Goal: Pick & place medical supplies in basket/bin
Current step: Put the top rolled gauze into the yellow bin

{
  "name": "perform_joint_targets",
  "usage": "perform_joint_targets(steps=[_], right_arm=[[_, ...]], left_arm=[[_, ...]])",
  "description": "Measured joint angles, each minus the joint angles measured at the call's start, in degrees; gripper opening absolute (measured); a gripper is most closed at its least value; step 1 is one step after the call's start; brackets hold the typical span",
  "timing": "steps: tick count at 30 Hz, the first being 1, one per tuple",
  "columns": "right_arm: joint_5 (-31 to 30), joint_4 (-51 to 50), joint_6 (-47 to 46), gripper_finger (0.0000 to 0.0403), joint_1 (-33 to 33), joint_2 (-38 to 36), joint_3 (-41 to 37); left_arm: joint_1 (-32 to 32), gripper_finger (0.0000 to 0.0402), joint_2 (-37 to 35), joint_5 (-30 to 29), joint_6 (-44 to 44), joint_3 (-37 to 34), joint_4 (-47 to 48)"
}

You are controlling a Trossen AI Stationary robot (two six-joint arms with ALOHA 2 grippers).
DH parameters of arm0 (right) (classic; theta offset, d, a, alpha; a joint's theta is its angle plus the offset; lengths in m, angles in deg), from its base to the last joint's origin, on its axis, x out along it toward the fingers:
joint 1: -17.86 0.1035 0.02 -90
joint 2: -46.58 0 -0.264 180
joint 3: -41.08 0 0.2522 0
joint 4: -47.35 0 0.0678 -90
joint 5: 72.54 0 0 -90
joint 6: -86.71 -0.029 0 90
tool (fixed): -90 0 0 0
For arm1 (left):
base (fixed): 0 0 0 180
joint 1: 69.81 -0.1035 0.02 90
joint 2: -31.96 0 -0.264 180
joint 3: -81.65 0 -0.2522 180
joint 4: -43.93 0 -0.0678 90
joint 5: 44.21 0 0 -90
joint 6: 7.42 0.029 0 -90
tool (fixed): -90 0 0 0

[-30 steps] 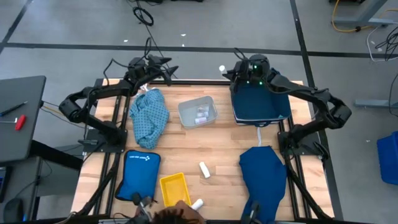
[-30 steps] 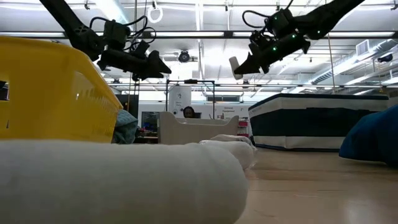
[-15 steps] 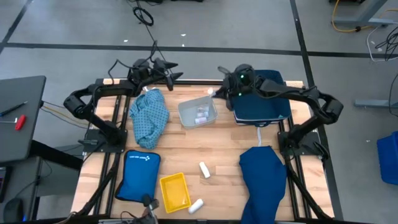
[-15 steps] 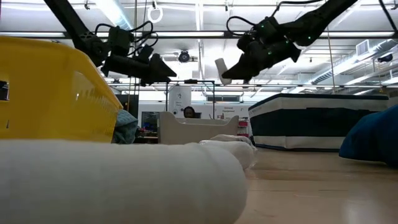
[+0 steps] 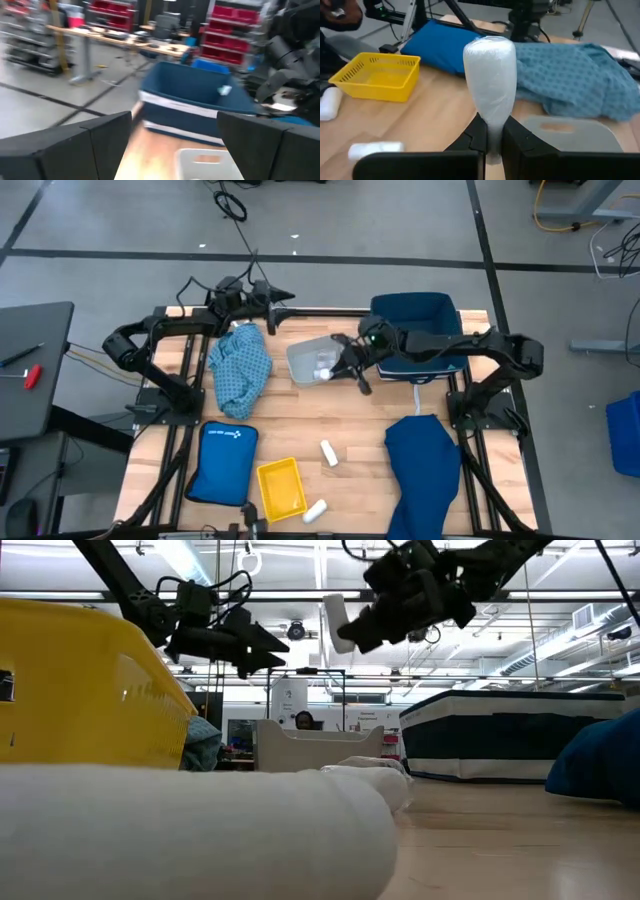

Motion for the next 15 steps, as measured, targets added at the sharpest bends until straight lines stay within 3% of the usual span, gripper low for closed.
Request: perform_joint_targets(steps=[7, 11, 15], right_arm=[[-19.64, 5.30, -4.79, 0.0025, 6.87, -0.02, 0.00], [-26.04, 7.21, -8.12, 0.0025, 9.04, -0.09, 0.00], [-29.61, 8.40, -10.64, 0.0025, 11.16, -0.09, 0.00]], left_arm=[[5.54, 0.0298, -0.15, 9.40, -3.94, -1.36, -0.84], [10.16, 0.0298, -0.22, 10.77, -4.68, -5.13, -4.31], [14.37, 0.0298, -0.24, 10.35, -8.62, -10.55, -14.12]])
